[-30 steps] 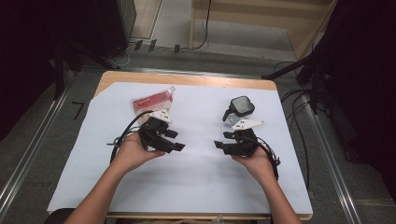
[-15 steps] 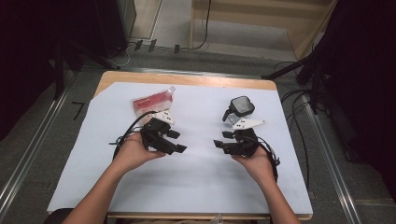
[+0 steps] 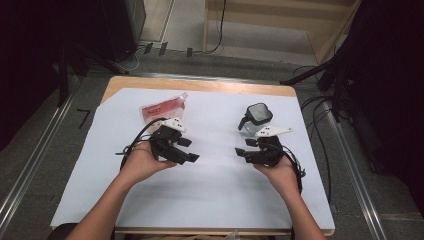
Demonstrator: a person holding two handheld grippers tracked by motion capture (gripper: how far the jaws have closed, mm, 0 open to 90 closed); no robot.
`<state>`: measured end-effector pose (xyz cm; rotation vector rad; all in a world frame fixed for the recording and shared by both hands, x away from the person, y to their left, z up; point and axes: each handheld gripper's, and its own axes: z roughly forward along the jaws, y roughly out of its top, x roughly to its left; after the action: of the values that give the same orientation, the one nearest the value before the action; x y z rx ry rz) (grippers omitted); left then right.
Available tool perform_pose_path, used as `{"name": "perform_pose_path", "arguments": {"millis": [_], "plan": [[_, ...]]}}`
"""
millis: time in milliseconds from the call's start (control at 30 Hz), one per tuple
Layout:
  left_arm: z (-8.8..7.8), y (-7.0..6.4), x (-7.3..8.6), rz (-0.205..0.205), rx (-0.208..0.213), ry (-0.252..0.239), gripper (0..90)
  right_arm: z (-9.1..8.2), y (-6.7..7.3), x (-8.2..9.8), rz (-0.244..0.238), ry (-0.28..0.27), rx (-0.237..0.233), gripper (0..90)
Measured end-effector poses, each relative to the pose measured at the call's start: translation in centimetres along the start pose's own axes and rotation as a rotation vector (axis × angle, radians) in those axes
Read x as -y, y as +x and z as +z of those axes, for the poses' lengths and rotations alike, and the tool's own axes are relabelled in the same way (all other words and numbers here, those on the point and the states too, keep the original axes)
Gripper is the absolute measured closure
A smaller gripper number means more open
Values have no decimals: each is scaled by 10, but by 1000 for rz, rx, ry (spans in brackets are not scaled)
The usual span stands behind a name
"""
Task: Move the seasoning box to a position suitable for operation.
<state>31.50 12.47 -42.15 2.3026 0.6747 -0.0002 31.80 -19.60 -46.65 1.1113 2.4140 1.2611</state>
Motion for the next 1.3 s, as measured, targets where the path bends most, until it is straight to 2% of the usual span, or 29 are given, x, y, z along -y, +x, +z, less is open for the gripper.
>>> {"name": "perform_pose_path", "arguments": {"millis": [100, 133, 167, 233, 267, 300, 367, 467, 633, 700, 733, 767, 800, 867, 1000, 1133, 1200, 1300], "plan": [[-2, -1, 0, -7, 3, 1, 363, -2, -4, 1, 11, -7, 10, 430], [-4, -1, -1, -32, 49, -26, 361, -3, -5, 1, 12, -7, 15, 426], [-6, -1, -1, -51, 70, -40, 361, -3, -6, 1, 11, -8, 18, 422], [-11, -4, -4, -52, 94, -68, 361, -4, -8, 1, 9, -3, 35, 413], [-11, -4, -4, -52, 94, -68, 361, -4, -10, 1, 11, -1, 46, 409], [-13, -6, -5, -35, 91, -67, 361, -4, -10, 1, 11, -1, 46, 409], [-14, -9, -6, -7, 59, -49, 355, -5, -15, 1, 34, -5, 53, 400], [-15, -9, -5, 3, 51, -42, 355, -7, -18, 1, 33, -10, 65, 390], [-18, -9, -5, 3, 43, -61, 354, -13, -36, 2, 78, -10, 109, 407], [-20, -8, -5, -5, 34, -63, 340, -16, -44, 1, 96, -13, 143, 397], [-20, -8, -5, -5, 34, -63, 337, -16, -44, 1, 96, -13, 143, 397], [-20, -7, -4, -9, 33, -65, 337, -19, -50, 0, 123, -32, 160, 380], [-20, -7, -4, -13, 33, -69, 336, -20, -52, 0, 125, -34, 168, 377], [-21, -7, -4, -14, 40, -71, 335, -20, -54, 0, 127, -39, 172, 370], [-21, -10, -6, -2, 30, -70, 335, -17, -63, 1, 164, -53, 172, 361], [-22, -11, -6, 7, 27, -70, 335, -13, -66, 1, 154, -58, 190, 330], [-22, -10, -6, 4, 30, -69, 337, -9, -69, 0, 167, -74, 185, 269], [-22, -10, -6, -1, 31, -70, 338, -6, -70, -1, 193, -76, 178, 225]]}}
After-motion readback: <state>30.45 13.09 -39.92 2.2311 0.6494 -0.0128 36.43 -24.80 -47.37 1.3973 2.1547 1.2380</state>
